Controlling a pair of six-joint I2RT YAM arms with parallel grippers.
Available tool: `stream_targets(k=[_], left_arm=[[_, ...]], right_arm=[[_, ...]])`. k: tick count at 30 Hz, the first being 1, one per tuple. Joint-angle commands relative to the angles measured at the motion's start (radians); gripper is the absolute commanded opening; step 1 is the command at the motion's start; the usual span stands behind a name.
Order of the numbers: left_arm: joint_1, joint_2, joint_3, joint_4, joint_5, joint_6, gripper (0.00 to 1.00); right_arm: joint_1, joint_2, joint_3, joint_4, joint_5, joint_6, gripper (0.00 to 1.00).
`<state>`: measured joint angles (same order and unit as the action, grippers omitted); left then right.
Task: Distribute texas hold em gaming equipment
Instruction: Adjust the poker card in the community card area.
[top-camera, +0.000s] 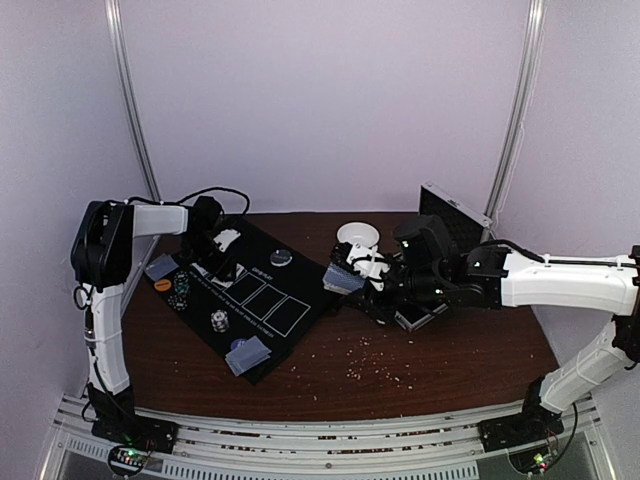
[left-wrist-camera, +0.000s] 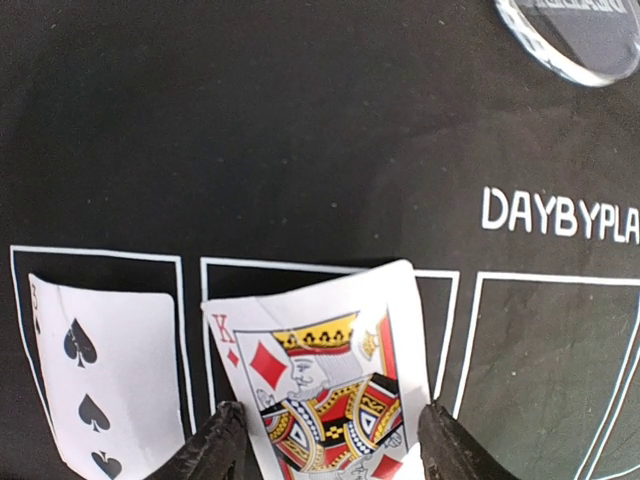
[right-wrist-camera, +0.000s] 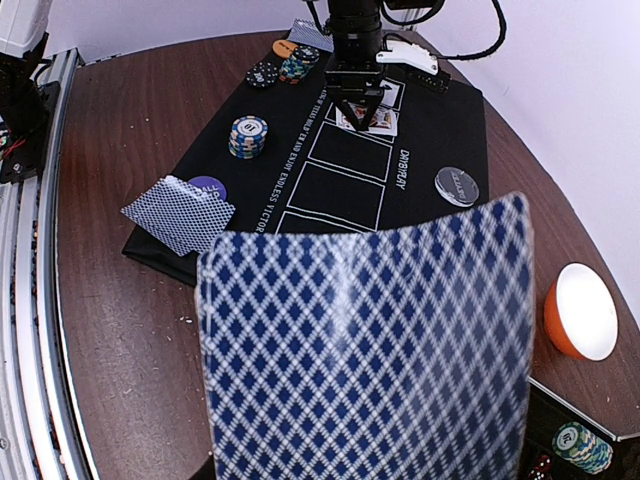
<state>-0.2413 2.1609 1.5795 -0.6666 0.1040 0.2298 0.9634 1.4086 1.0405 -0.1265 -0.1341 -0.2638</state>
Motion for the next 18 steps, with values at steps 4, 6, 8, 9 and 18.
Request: stream_targets(k=[4, 6, 8, 9, 18], left_arm=[[0.001, 0.037, 0.004, -0.111, -0.027, 0.149, 0.59], [0.001, 0.037, 0.009, -0.118, -0.026, 0.173, 0.59], [0.001, 0.034, 0.012, -0.128, -0.049, 0.192, 0.59], [0.002, 0.030, 0.010, -0.128, -0.068, 0.199, 0.59], [0.001, 0.008, 0.009, -0.096, -0.119, 0.207, 0.59]], right_arm=[[-0.004, 0.001, 0.002, -0.002, 0.014, -0.007, 0.39], [-0.003, 0.001, 0.000, -0.003, 0.014, -0.006, 0.39], [-0.004, 0.000, -0.001, -0.007, 0.016, -0.006, 0.39], [-0.005, -0.002, -0.002, -0.008, 0.016, -0.006, 0.39], [-0.004, 0.001, -0.001, -0.006, 0.012, -0.006, 0.39]])
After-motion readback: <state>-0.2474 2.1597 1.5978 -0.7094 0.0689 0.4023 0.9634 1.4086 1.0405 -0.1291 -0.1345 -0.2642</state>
